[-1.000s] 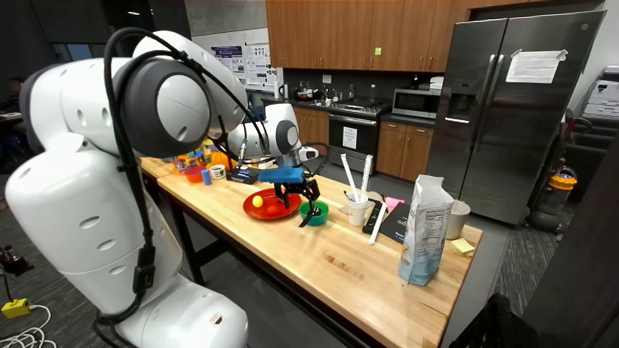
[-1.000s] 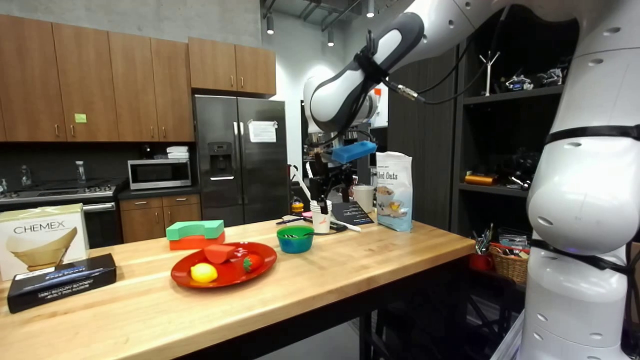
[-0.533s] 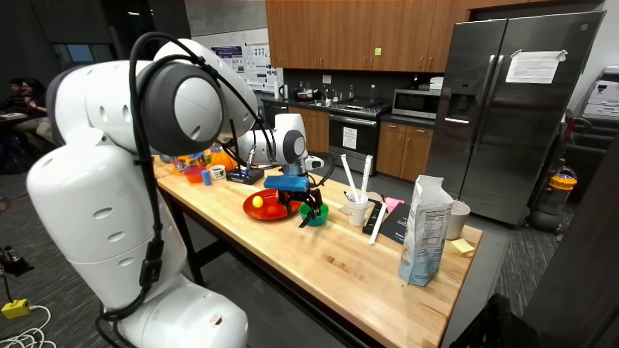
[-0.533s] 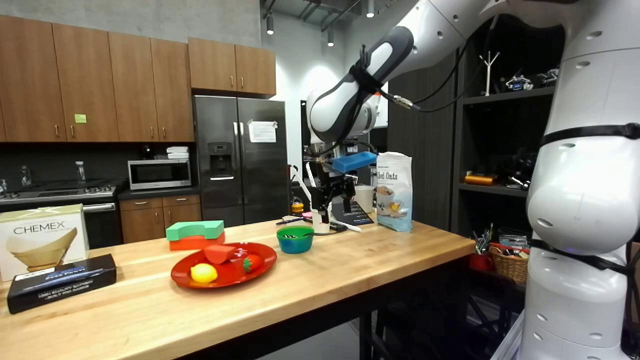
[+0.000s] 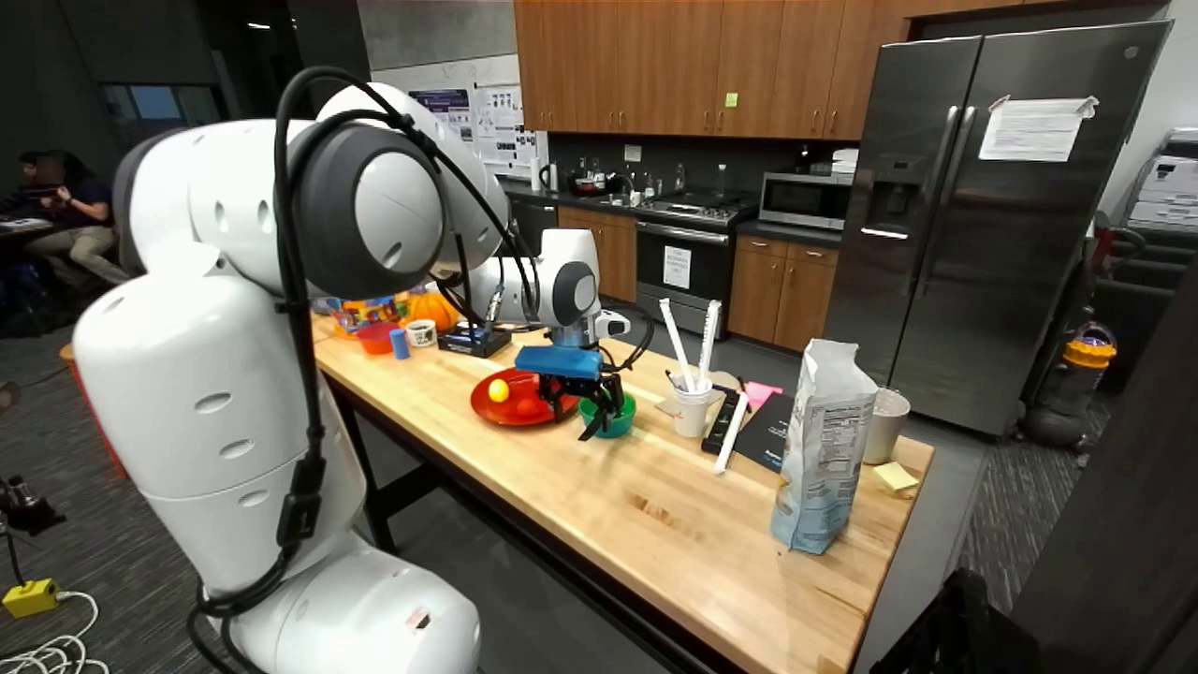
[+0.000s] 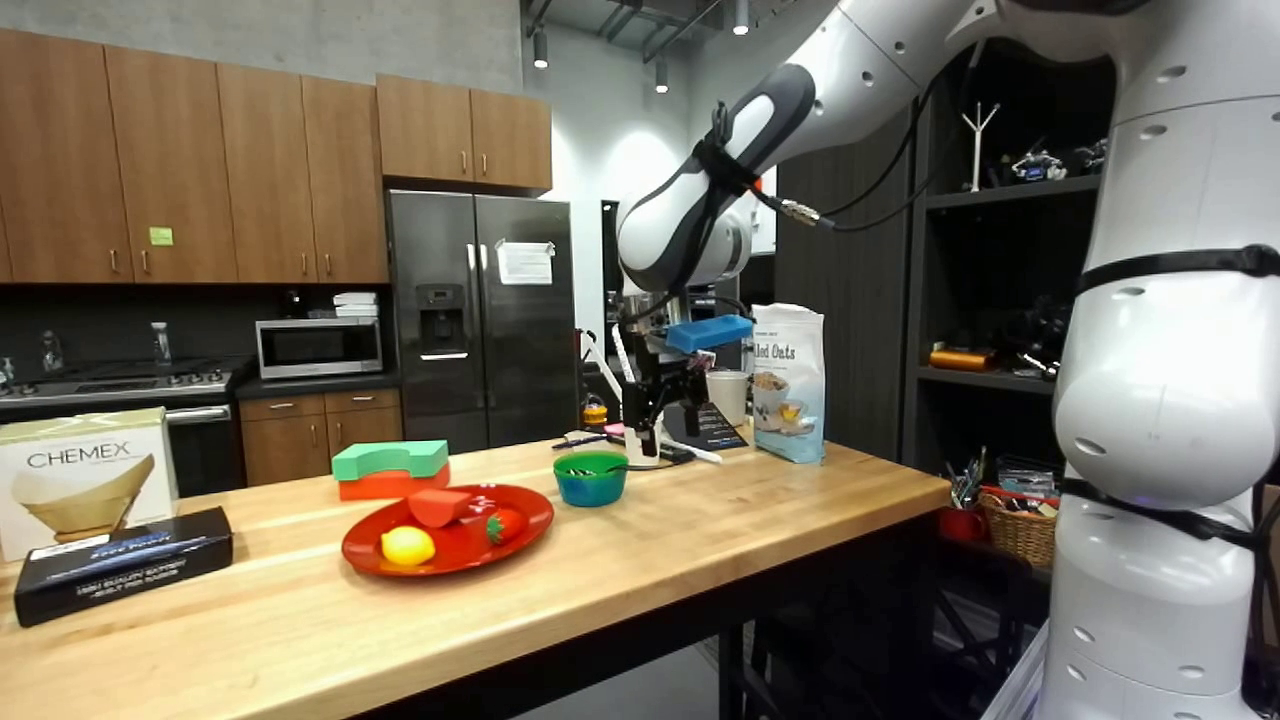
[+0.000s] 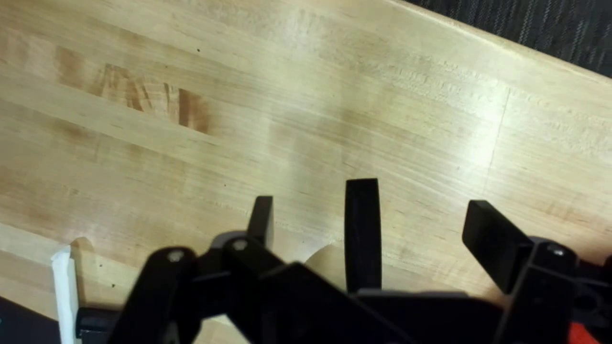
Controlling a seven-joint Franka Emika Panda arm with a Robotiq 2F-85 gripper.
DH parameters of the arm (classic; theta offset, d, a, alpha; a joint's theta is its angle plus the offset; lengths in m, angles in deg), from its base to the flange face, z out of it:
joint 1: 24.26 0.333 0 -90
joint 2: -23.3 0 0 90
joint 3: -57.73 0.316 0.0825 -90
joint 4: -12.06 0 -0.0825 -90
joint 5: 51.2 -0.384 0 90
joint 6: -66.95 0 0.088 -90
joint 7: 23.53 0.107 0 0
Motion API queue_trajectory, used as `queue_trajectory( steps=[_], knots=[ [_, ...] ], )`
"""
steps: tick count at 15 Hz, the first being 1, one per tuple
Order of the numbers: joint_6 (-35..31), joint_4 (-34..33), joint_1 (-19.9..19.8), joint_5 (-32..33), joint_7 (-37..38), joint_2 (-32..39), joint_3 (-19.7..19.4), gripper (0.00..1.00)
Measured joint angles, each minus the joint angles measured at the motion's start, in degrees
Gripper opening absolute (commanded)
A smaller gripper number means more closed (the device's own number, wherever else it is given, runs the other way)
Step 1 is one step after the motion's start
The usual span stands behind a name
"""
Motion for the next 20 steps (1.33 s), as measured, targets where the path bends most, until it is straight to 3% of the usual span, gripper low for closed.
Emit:
queue_trajectory(
  steps=[4,11,20],
  knots=[
    [0.15,-0.10,0.19,-0.11,-7.38,0.44,0.10,1.00],
    [0.02,-0.10,0.33,-0.05,-9.65,0.60,0.27,1.00],
    [-1.08,-0.43,1.29,2.57,-18.66,3.07,1.28,1.00]
  ],
)
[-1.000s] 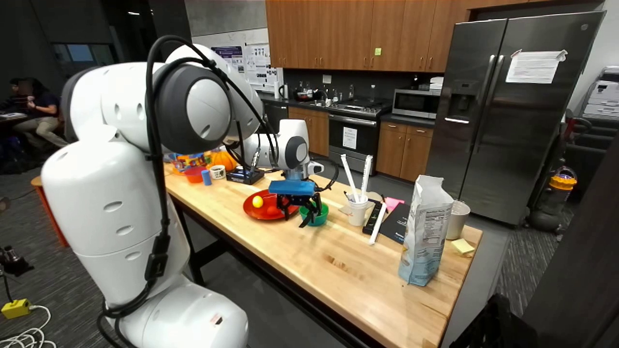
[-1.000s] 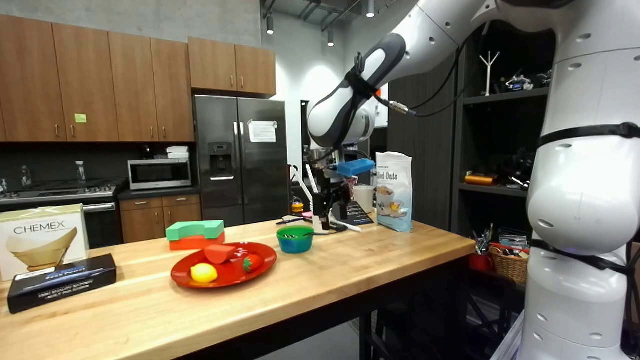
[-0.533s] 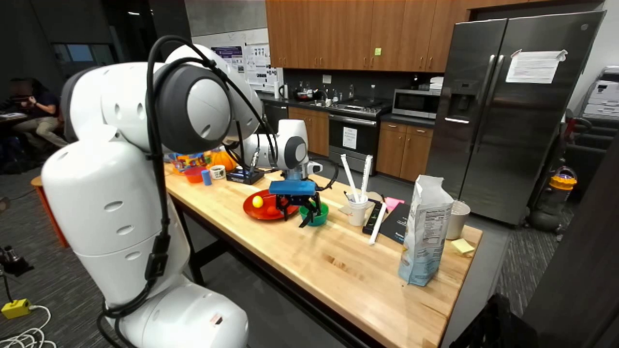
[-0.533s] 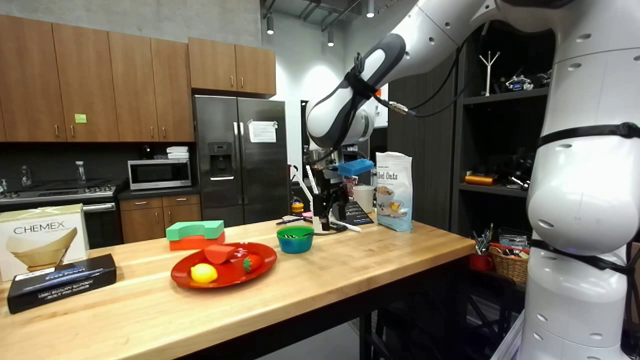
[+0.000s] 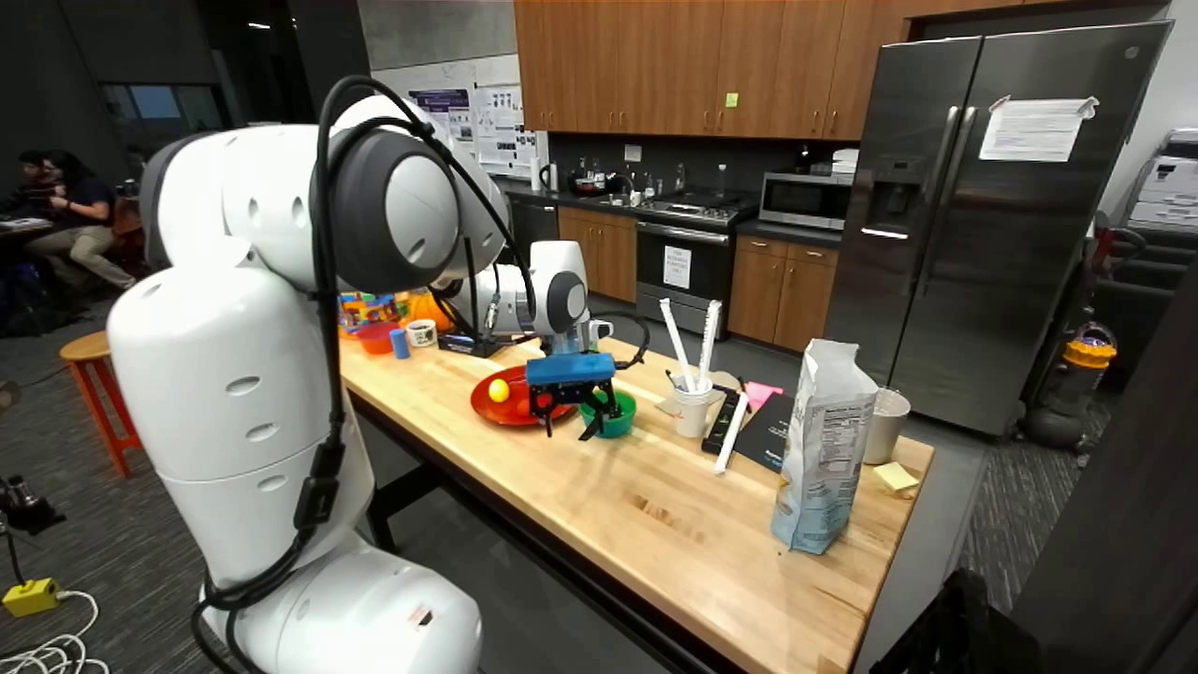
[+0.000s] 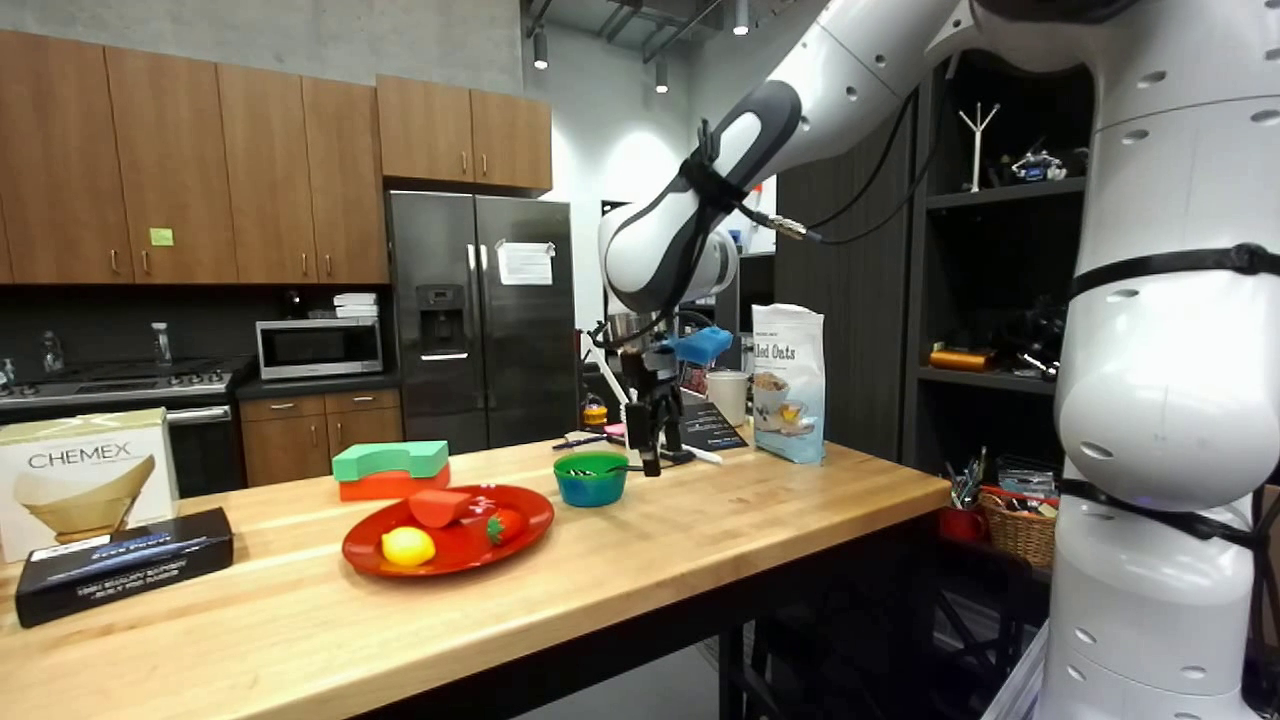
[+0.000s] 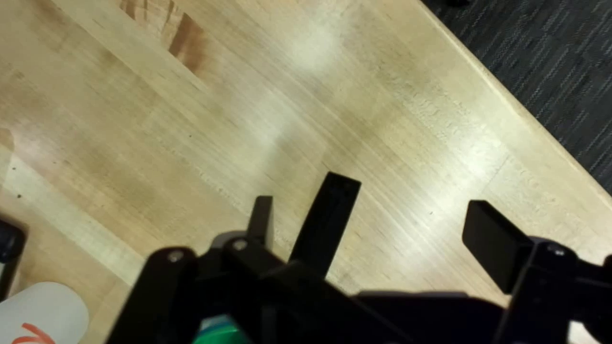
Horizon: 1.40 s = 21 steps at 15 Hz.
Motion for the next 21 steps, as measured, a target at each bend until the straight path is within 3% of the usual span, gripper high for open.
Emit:
queue_trajectory(
  steps=[8,16,17,18,21],
  knots=[
    [-1.46,-1.38,-1.53,1.10,0.24,3.13,-1.07,1.00],
    [-1.75,-2.88,-2.06,-2.89,-0.61,5.22,-1.62,1.00],
    [-1.75,-3.00,-2.06,-3.13,-0.68,5.46,-1.62,0.98],
    [-1.74,-3.18,-2.06,-3.25,-0.72,5.70,-1.62,0.74],
    [-1.74,-3.56,-2.06,-3.26,-0.79,6.12,-1.62,0.65]
  ],
)
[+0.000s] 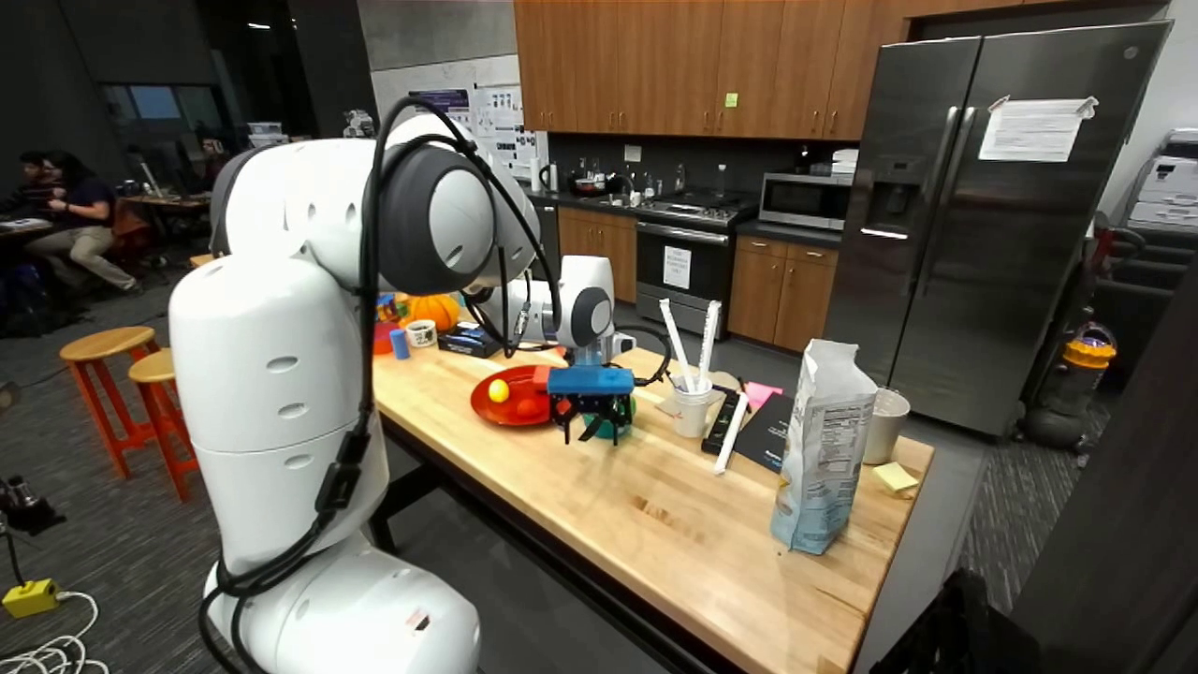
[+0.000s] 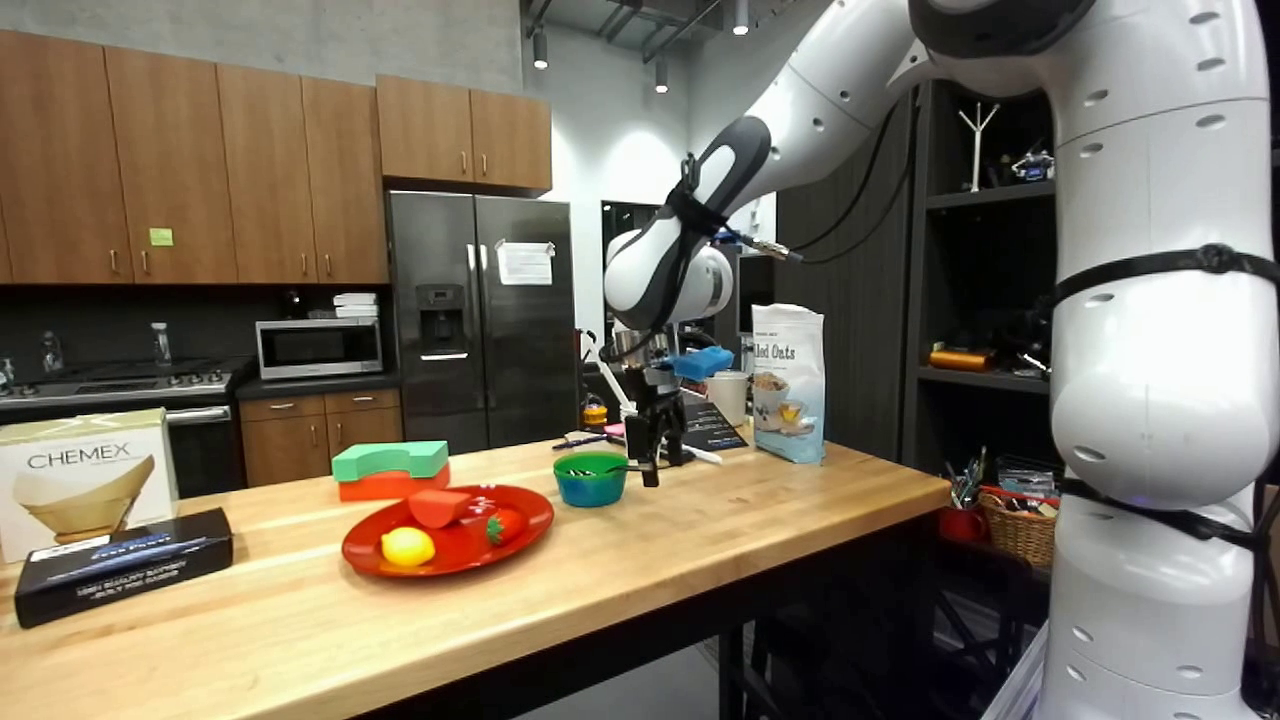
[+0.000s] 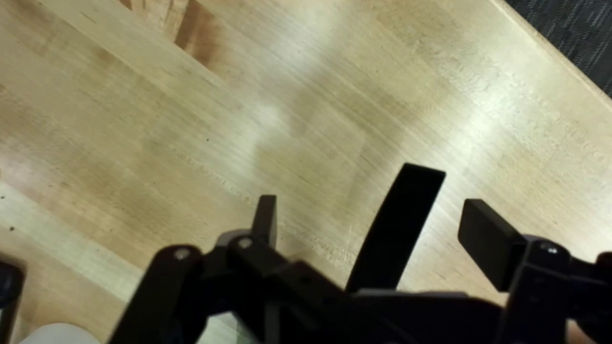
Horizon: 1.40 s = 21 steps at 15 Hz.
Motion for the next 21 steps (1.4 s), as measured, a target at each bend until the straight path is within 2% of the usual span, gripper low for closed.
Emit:
queue_trajectory(
  steps=[8,10,21],
  knots=[
    [0.11,-0.56,0.02,0.00,0.00,0.26,0.16,0.04],
    [0.19,-0.64,0.04,0.00,0.00,0.26,0.28,0.06],
    [3.02,-2.40,0.59,2.46,1.78,-1.89,1.00,0.06]
  ],
)
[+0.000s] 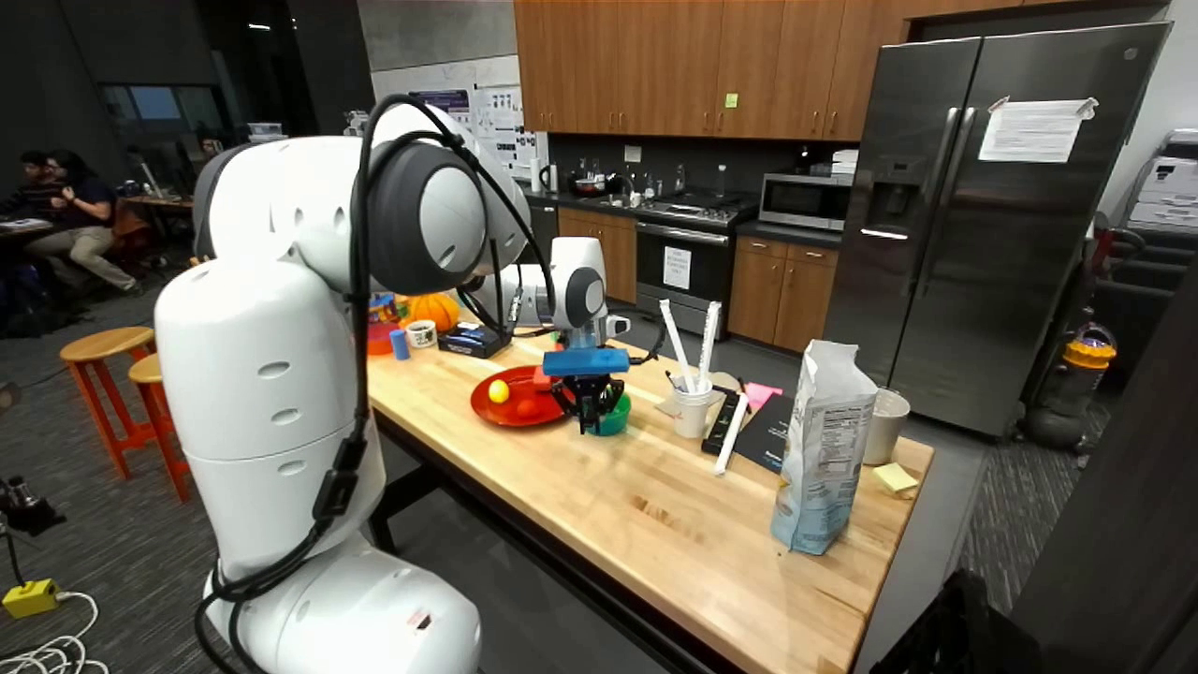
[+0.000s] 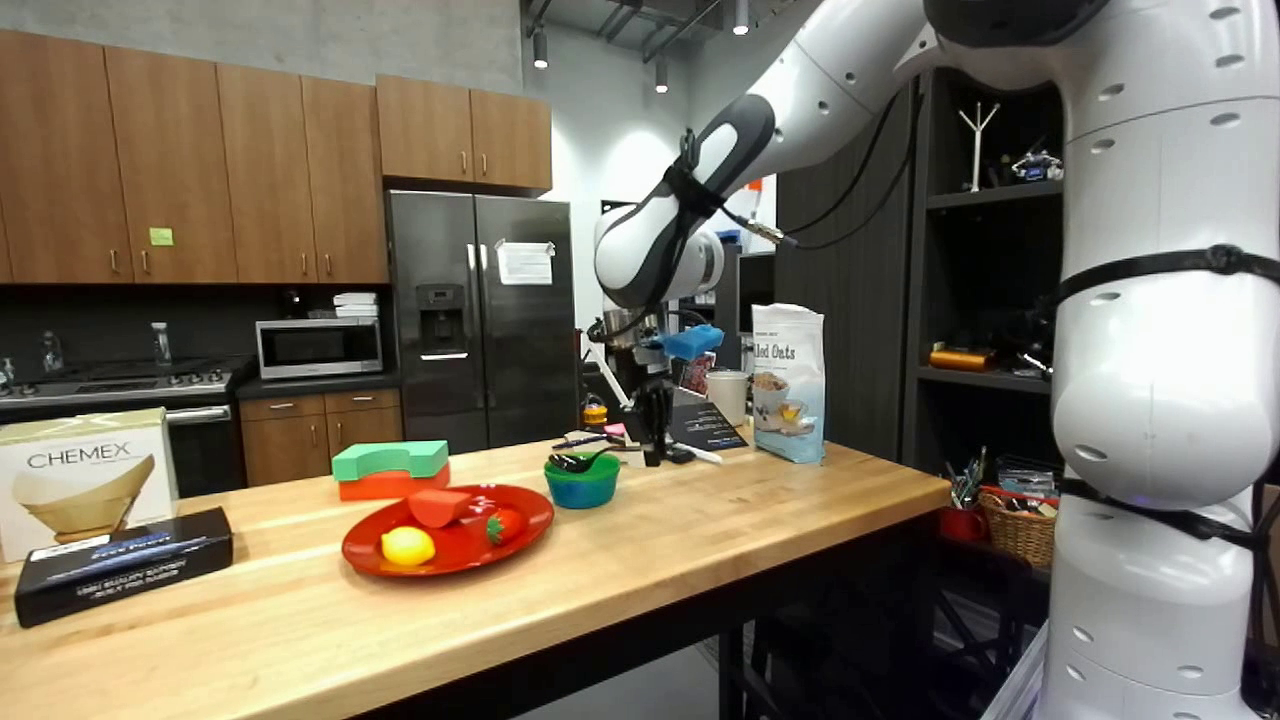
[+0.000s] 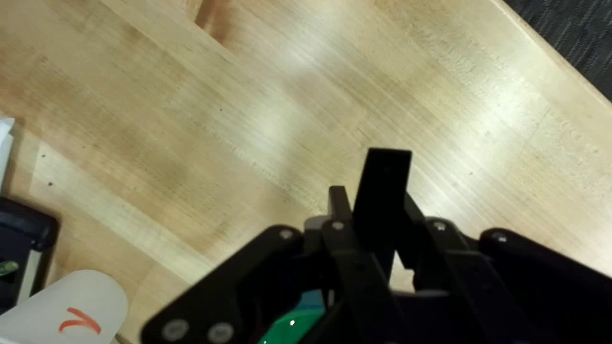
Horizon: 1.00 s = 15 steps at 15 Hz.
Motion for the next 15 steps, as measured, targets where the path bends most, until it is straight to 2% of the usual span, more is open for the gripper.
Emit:
queue_trajectory(
  steps=[7,15],
  knots=[
    [3.62,-0.47,1.82,4.41,3.01,-5.38,1.62,0.06],
    [3.76,-0.45,5.11,8.84,2.98,-4.63,4.91,0.06]
  ],
)
